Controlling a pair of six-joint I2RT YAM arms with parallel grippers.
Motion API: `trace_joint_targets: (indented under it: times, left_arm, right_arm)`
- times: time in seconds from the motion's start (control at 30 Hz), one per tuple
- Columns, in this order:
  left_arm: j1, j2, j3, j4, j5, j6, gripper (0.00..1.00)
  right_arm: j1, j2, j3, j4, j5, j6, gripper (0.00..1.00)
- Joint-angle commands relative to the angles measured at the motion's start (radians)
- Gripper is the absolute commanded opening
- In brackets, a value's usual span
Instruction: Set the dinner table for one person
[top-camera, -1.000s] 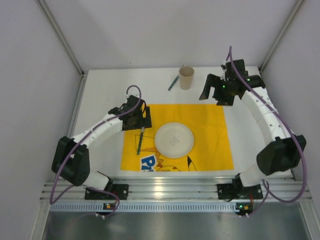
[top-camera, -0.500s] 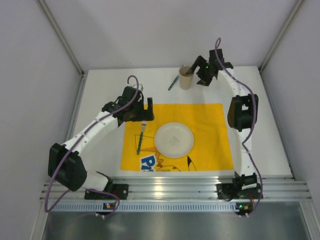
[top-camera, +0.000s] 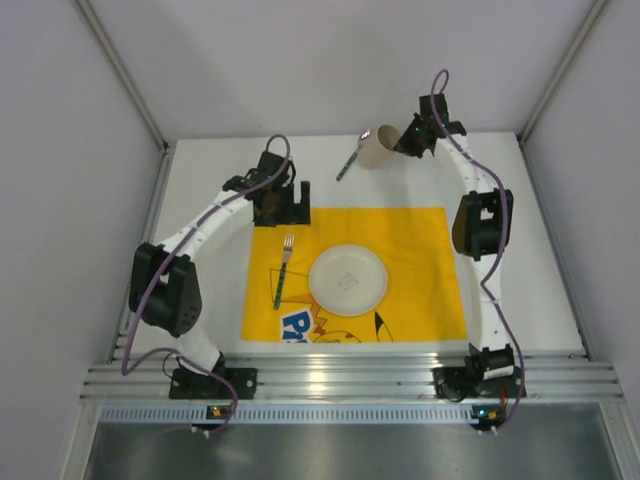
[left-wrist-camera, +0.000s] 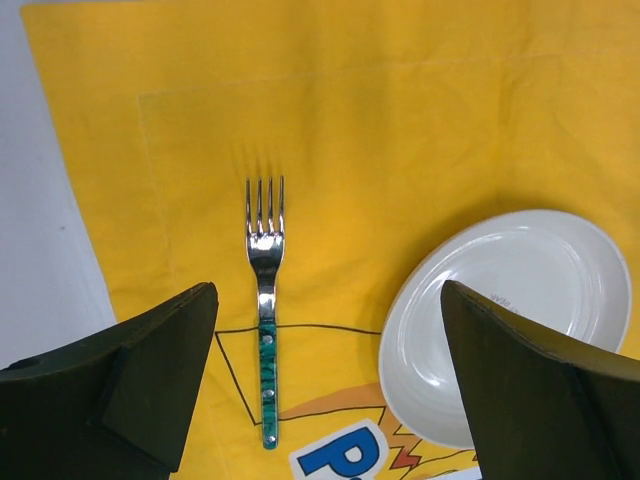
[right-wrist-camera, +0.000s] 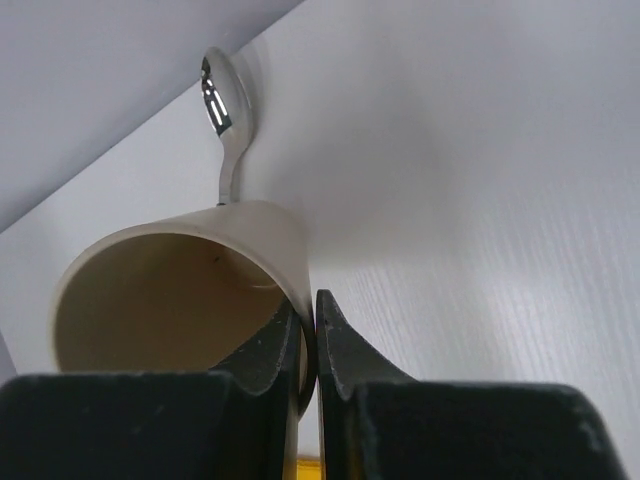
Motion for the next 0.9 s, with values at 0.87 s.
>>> trace_joint_targets:
  times: [0.87]
  left_arm:
    - [0.114, 0.498, 0.54, 0.063, 0.271, -0.087, 0.89]
  right_arm:
    - [0.244, -1.167, -1.079, -0.365, 0.401, -0.188, 0.0]
